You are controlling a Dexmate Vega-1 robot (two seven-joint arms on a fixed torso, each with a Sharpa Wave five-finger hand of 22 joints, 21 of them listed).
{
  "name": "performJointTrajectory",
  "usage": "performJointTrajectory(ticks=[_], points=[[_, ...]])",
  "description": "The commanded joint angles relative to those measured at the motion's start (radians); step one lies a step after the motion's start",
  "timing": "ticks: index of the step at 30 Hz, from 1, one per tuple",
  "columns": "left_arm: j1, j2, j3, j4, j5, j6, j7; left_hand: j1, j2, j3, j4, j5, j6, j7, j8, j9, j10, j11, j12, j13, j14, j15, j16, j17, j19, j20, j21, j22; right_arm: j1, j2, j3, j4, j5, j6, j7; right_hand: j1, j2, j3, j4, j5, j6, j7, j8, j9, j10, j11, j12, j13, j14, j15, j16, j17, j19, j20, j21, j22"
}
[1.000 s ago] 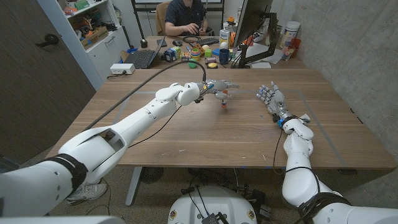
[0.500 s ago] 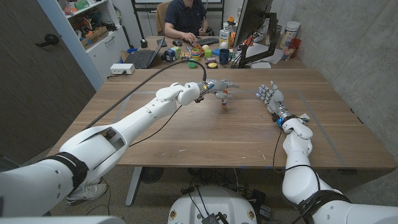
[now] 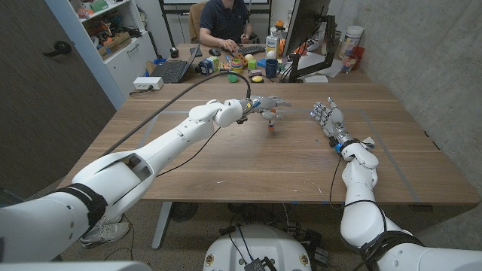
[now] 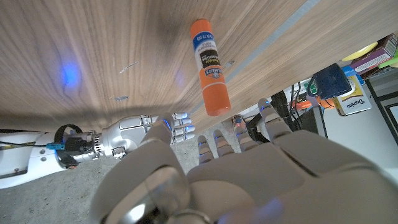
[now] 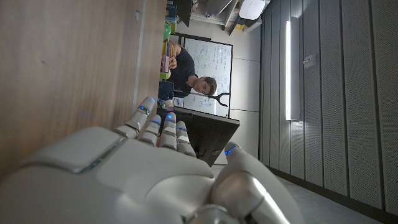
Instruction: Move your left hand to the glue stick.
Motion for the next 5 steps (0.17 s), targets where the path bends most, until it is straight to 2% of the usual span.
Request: performJointTrajectory(ticks=[1, 5], points=[[0.007, 0.005, -0.003, -0.014, -0.002, -0.006, 0.001, 0.003, 0.011, -0.006, 0.0, -0.007, 0.008, -0.006, 0.008, 0.002, 0.004, -0.004, 0.003, 0.004, 0.005, -0.077, 0.003, 0.005, 0.001, -0.001, -0.002, 0.002, -0.011, 0.007, -0.006, -0.021, 0.002, -0.01, -0.002, -0.008, 0.012, -0.006, -0.001, 0.0, 0.008, 0.004, 0.006, 0.002, 0.004, 0.0, 0.005, 0.002, 0.002, 0.002, 0.0, 0.002, 0.005, 0.004, -0.005, 0.006], [0.008, 0.006, -0.006, -0.018, -0.003, -0.006, 0.0, 0.004, 0.011, -0.007, 0.0, -0.007, 0.01, -0.006, 0.008, 0.002, 0.004, -0.004, 0.003, 0.004, 0.005, -0.078, 0.003, 0.005, 0.001, -0.002, -0.003, 0.002, -0.014, 0.009, -0.007, -0.026, 0.003, -0.011, -0.003, -0.008, 0.013, -0.006, -0.001, 0.0, 0.008, 0.004, 0.006, 0.002, 0.004, 0.0, 0.005, 0.002, 0.002, 0.002, 0.0, 0.002, 0.006, 0.004, -0.006, 0.006]])
